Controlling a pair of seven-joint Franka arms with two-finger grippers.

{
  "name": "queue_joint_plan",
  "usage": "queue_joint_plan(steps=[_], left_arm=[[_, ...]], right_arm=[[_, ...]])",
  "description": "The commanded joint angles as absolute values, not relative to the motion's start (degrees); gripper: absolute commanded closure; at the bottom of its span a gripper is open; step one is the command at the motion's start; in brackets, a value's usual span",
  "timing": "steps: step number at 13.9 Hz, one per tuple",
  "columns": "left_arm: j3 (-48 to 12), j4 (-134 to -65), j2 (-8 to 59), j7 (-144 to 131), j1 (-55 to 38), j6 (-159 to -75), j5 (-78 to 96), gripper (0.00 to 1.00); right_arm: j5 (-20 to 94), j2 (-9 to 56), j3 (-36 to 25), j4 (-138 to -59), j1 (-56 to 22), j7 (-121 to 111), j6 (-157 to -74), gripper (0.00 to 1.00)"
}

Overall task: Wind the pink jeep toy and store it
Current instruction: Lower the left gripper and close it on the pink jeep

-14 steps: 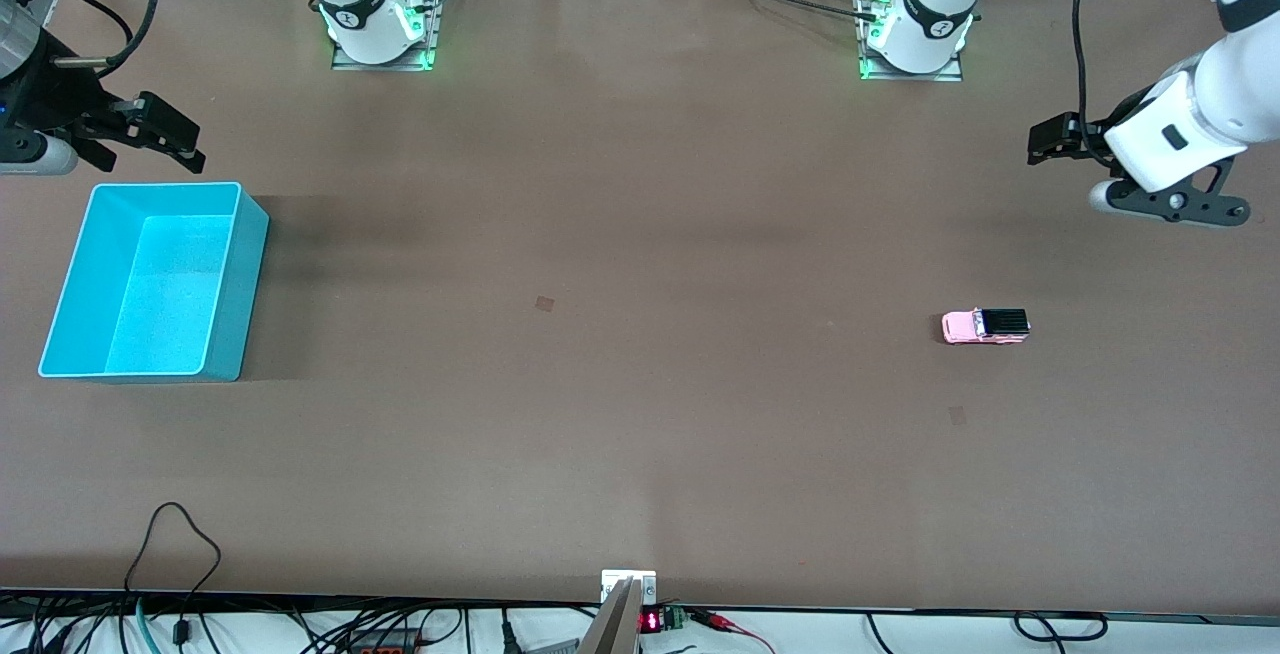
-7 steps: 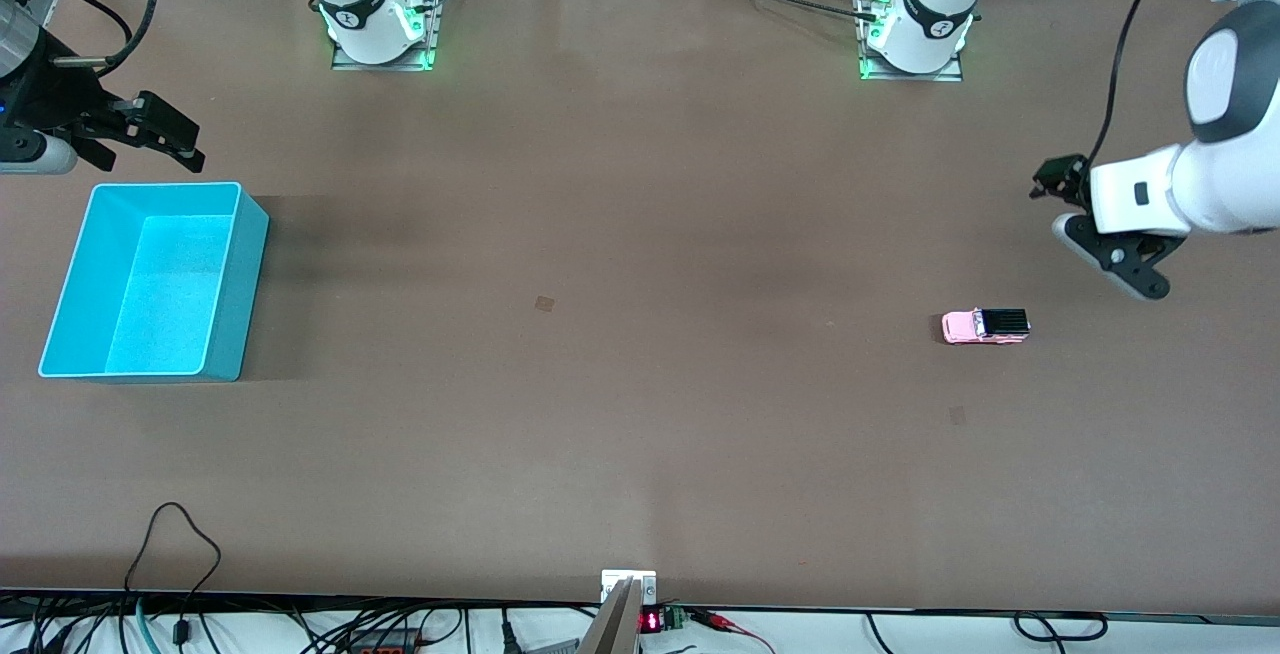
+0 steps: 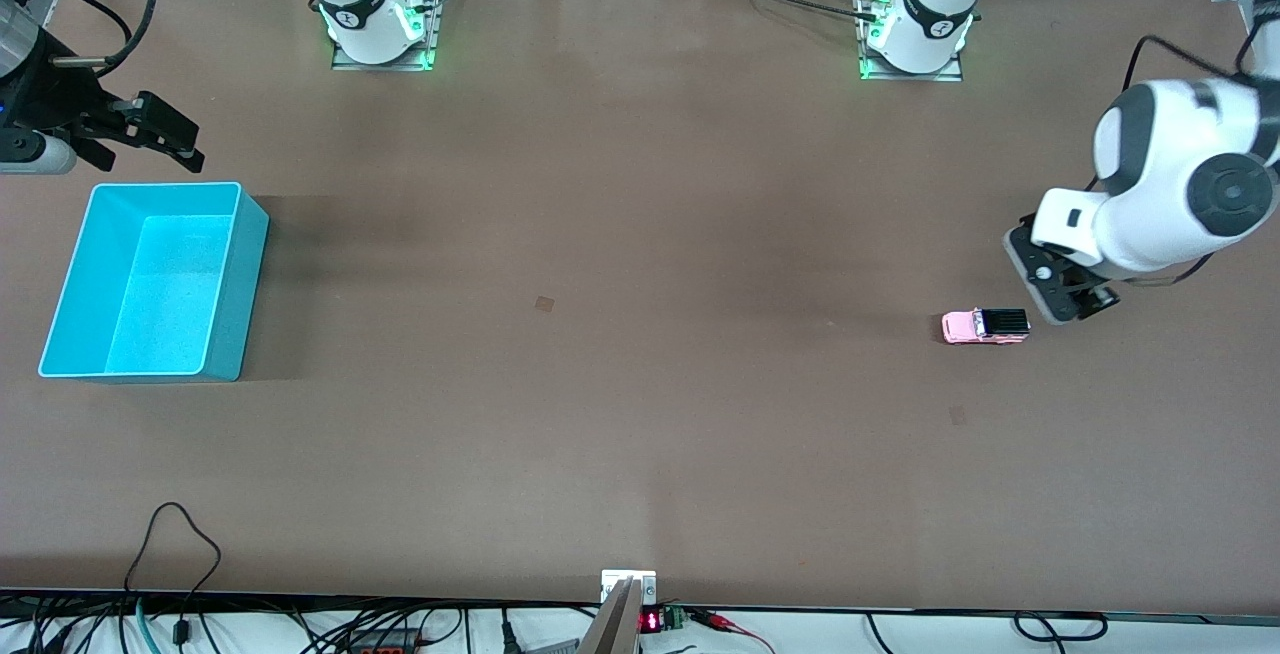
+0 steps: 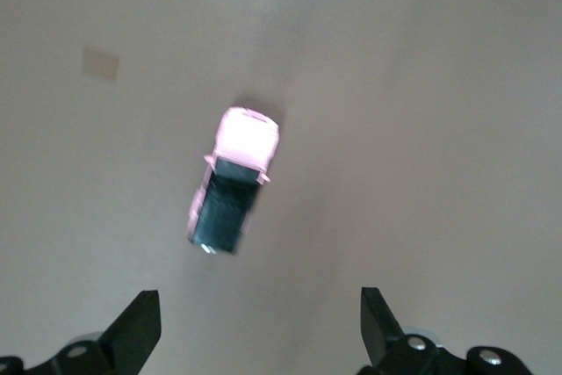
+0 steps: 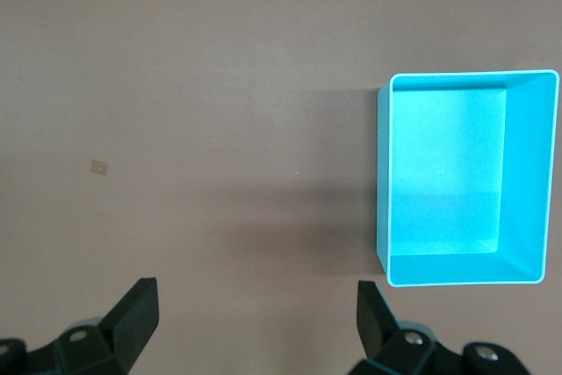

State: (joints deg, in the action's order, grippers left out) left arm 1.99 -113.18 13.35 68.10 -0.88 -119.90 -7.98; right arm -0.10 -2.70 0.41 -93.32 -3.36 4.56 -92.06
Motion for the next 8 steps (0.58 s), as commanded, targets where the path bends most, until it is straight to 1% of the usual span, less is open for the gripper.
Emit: queue_joint_plan(steps=[1,3,6,8], left_arm=[[2.02,-112.85,18.96,77.23,-0.35,-128.64,-9.93,0.00],[2.02,-114.34,21.00,80.75,0.35,-133.57,-9.93,0.00],[2.02,-118.46,23.11,82.26,1.05,-142.17,-9.93,0.00],[1.93,-119.53,24.60,83.32,2.72,-145.45,-9.93,0.00]], right_arm=[[-0.35,-3.16,0.53,-93.43,-2.99,3.78,-92.11,0.00],[-0.26,-3.16,0.35,-93.51,-2.64,3.78,-92.11,0.00],[-0.26,-3.16,0.35,-93.43,-2.64,3.60,-92.11,0.00],[-0.26,-3.25,0.35,-93.43,-2.64,3.60,-92.11,0.00]])
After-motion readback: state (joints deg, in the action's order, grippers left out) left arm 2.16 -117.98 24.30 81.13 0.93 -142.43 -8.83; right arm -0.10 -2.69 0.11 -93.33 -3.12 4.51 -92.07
